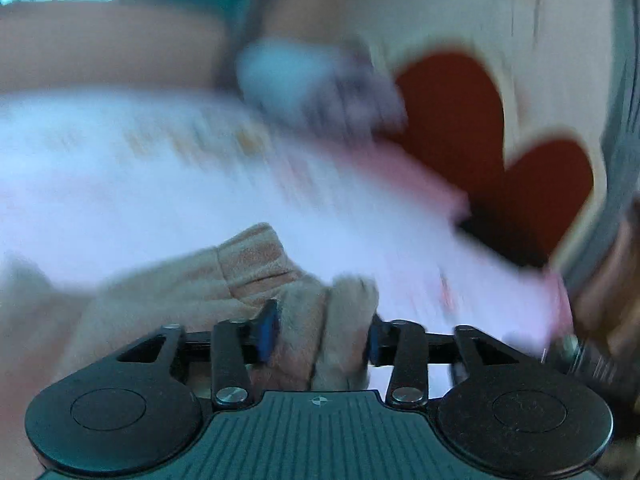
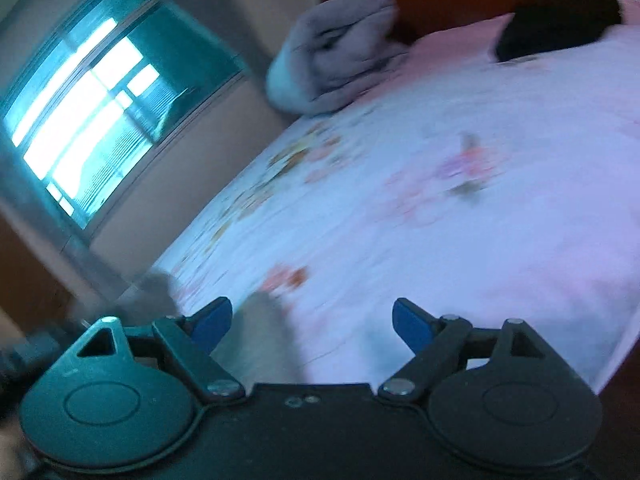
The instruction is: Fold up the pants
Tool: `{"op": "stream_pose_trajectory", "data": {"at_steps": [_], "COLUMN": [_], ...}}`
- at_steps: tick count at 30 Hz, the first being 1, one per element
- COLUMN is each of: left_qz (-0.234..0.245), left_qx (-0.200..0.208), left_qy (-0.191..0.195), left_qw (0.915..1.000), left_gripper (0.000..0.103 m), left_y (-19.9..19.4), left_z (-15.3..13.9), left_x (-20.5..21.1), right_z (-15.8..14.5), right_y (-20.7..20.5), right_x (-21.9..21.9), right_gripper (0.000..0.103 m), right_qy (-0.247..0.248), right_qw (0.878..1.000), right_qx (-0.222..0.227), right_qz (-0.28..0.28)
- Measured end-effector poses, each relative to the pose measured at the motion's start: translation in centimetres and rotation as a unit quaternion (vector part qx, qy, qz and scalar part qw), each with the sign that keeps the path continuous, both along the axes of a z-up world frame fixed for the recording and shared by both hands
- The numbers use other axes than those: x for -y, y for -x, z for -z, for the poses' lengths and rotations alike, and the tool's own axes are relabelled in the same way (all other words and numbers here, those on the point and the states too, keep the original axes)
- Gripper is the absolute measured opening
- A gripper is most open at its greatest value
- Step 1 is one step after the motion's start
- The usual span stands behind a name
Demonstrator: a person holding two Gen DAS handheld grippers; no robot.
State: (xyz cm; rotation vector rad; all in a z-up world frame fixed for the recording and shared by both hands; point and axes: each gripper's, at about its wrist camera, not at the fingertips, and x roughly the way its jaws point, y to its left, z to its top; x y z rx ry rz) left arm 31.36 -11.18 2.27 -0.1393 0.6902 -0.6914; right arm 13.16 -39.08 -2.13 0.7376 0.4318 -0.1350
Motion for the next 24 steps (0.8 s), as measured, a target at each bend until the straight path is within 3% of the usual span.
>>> {"op": "stream_pose_trajectory", "data": {"at_steps": [1,3,7,9,13,16,20,24], "left_qz": [0.012,-0.007,-0.082,-0.118,-0.194,-0.243,-0.284,-0.291], "left_qx": [-0.010,0.012,0.000,0.010,0.025,0.024,0.019,0.027], "left_qy": [-0.008,0.003,0.053,0.053,0.028,-0.002,-0.021,-0.064], "left_qw": [0.9998,0.9999,0.9952,0.9915,0.9803,0.9698,0.9585,0.9543], "left_gripper": [0.059,0.082,0.083,0.083,0.083,0.083,0.083,0.083], "left_y": [0.8,2.7,3.5,4.2,6.5,8.8,12.0,13.9], "left_z": [0.9,1.0,-0.2,-1.0,-0.7,0.5,2.7,5.0], "left_x": [1.4,1.3,-4.5,-7.8,-15.9,-20.5,-24.8,-26.9], "right_z": [0.3,1.2,3.2,3.8,4.1,4.3,4.4,5.0], "right_y": [0.3,0.5,0.4,-0.5,-2.7,-4.6,-6.0,-6.9], "right_x": [1.0,2.5,3.2,2.2,-1.6,-3.7,-5.5,-6.3], "right_gripper": [0.082,0.082,0.082,0.081,0.077,0.068,0.061,0.061], "right_qy": [-0.006,-0.030,-0.104,-0.143,-0.180,-0.208,-0.221,-0.233], "right_qw": [1.000,0.999,0.995,0.989,0.976,0.967,0.961,0.959], "right_qx": [-0.005,-0.012,-0.002,0.005,-0.001,-0.030,-0.073,-0.093], "right_qz": [0.008,0.021,-0.004,-0.037,-0.121,-0.147,-0.146,-0.132]}}
